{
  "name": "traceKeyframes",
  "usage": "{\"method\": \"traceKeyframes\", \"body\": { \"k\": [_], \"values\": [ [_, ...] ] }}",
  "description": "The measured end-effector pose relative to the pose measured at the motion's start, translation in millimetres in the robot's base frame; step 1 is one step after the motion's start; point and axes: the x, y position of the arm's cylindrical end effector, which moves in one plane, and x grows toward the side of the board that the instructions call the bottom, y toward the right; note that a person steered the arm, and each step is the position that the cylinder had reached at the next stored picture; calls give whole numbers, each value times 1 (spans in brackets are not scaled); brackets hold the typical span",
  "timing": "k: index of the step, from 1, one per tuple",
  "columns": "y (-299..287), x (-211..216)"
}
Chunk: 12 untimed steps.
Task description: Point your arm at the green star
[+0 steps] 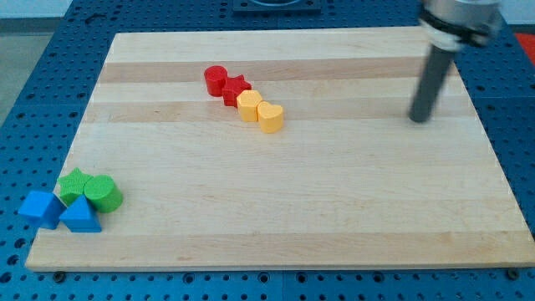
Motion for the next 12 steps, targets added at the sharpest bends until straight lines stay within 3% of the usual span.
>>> {"method": "traceKeyframes", "body": {
  "k": [2,4,6,8,9,11,12],
  "values": [
    [30,115],
    [25,116],
    [-78,67],
    [-191,87],
    [-275,66],
    [-426,-24],
    [-511,-27]
  ]
}}
